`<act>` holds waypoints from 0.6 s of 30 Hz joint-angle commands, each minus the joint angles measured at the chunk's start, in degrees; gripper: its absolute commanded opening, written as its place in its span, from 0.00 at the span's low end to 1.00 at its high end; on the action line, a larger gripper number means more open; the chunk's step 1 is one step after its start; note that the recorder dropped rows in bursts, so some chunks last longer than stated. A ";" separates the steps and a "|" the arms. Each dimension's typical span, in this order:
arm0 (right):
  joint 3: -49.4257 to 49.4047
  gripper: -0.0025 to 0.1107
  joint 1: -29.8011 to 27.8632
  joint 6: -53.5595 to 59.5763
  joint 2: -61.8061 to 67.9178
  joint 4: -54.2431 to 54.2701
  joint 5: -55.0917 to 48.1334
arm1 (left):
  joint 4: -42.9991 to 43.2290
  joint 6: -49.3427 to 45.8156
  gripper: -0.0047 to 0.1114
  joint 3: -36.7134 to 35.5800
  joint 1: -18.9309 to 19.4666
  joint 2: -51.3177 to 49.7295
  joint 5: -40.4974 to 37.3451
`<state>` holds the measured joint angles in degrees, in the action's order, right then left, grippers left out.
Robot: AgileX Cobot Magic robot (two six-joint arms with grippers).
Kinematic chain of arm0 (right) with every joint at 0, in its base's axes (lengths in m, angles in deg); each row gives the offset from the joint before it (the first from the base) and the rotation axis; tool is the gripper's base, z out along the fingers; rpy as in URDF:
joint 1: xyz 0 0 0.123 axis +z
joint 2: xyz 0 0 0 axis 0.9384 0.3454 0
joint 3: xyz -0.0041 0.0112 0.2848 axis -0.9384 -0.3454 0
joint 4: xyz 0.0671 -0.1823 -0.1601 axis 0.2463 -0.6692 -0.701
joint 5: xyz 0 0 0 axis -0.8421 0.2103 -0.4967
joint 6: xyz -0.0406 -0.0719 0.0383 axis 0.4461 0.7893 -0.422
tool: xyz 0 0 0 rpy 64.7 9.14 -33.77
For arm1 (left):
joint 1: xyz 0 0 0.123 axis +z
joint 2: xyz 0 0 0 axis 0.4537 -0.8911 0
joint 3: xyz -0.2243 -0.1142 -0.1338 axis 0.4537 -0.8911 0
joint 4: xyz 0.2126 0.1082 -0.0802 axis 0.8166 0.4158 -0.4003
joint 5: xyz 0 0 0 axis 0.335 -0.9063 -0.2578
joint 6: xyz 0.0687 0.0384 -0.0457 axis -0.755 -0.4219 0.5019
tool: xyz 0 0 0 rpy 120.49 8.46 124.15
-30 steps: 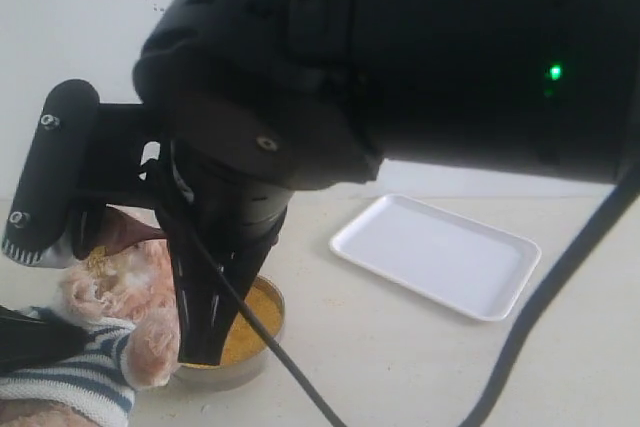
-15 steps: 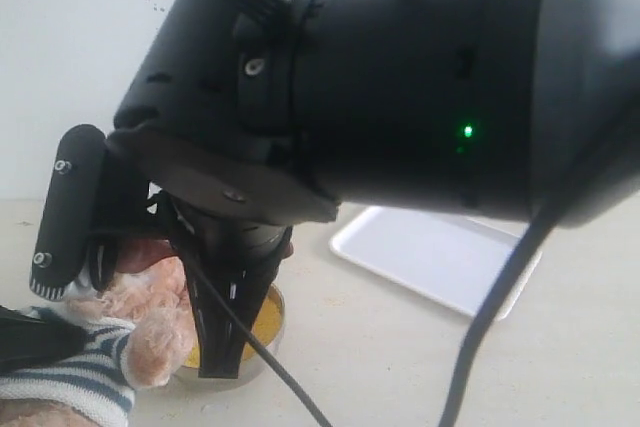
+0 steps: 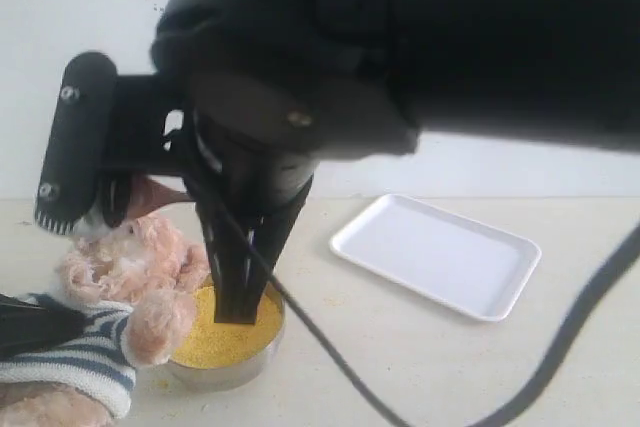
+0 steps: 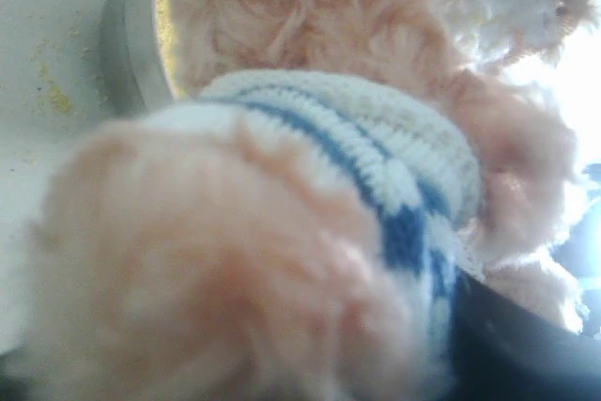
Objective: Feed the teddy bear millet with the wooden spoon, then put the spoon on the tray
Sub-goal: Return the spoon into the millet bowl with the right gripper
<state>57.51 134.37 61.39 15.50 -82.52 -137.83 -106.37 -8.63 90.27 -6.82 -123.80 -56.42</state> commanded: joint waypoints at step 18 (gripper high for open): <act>3.13 0.02 -11.51 5.29 16.85 14.02 5.89 | -9.92 -7.82 0.08 10.87 0.22 -1.82 22.28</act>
<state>59.86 122.35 67.61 31.12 -68.05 -133.15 -115.68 -16.26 100.35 -6.43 -124.47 -30.35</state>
